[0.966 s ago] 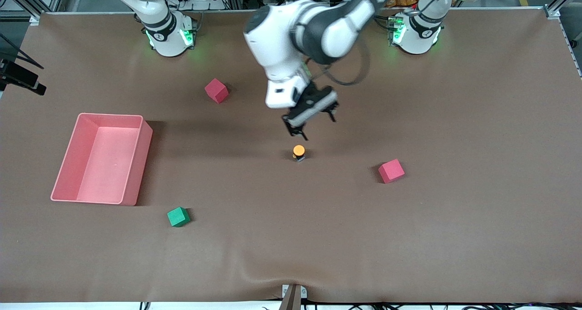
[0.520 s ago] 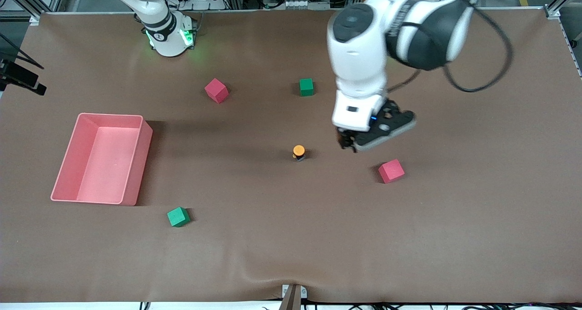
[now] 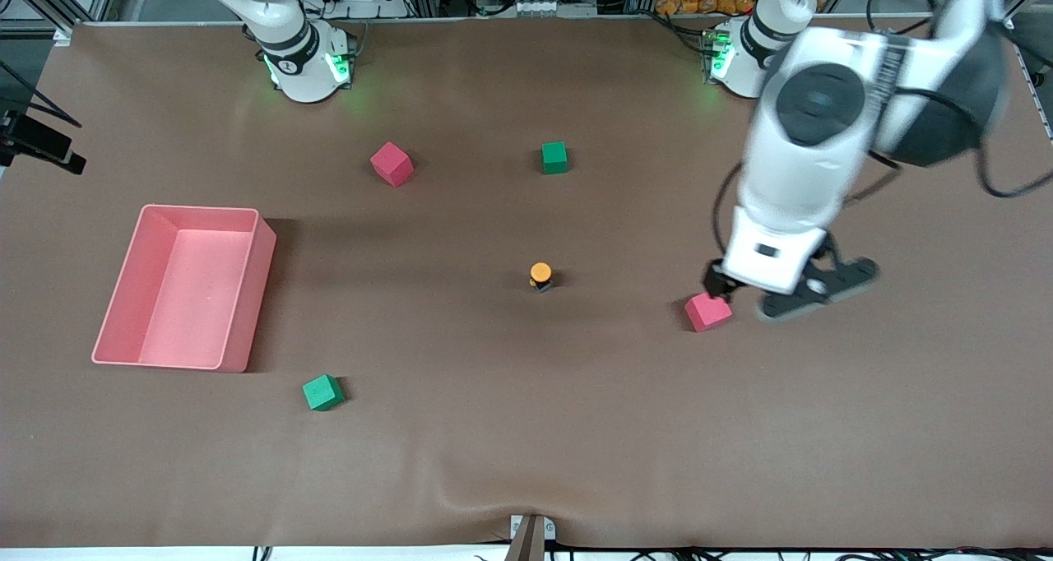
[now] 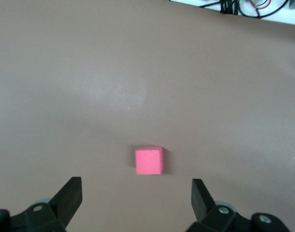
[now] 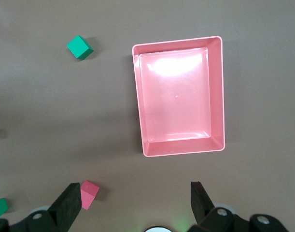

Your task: Place and upright button with both arms

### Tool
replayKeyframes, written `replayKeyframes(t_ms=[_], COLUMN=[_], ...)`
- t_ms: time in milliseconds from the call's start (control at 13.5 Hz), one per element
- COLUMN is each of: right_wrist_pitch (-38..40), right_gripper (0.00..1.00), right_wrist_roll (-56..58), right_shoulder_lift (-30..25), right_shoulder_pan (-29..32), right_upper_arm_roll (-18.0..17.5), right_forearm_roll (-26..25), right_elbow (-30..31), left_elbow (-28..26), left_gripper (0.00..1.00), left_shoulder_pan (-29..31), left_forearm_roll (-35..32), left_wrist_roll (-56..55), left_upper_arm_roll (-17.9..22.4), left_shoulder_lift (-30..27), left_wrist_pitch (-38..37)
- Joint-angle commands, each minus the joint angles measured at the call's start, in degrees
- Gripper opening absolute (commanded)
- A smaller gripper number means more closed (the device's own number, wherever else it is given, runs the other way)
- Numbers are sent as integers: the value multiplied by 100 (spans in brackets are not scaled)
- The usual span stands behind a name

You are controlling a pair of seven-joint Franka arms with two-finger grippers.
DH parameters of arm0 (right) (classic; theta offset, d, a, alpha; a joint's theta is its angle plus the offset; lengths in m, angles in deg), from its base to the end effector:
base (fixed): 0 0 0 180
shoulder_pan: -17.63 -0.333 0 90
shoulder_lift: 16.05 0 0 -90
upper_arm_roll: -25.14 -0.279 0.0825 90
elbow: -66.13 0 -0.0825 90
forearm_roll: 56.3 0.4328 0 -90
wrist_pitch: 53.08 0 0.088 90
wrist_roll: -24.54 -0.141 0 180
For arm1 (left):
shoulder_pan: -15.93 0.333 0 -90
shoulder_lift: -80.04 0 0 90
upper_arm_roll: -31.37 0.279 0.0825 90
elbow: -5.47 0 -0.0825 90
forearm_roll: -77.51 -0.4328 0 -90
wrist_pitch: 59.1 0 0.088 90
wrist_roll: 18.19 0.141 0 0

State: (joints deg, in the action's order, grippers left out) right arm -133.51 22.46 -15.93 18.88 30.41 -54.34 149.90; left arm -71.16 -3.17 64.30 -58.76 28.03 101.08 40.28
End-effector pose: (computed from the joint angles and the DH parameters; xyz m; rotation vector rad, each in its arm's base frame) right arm 0.5808 -0.0610 0.5940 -3.0960 0.2255 0.0916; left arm 0.6687 -0.2396 0.4525 -2.9437 -0.4244 -0.2000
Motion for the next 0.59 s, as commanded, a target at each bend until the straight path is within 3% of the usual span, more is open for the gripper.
replayKeyframes(t_ms=[0,520], right_wrist_pitch=[-8,71], right_gripper=[100,100], right_wrist_roll=[76,691], right_shoulder_lift=[6,-20], right_shoulder_pan=[68,85], right_upper_arm_roll=[-52,-52], right_forearm_roll=[-64,-134], right_elbow=[-28,-1], left_elbow=[-89,-176], left_gripper=[100,100], left_shoulder_pan=[380,1241], left_forearm_roll=[363,609], left_wrist_roll=[637,2026], left_upper_arm_roll=[-44,-44], left_shoulder_lift=[-100,-609], left_wrist_pitch=[178,100])
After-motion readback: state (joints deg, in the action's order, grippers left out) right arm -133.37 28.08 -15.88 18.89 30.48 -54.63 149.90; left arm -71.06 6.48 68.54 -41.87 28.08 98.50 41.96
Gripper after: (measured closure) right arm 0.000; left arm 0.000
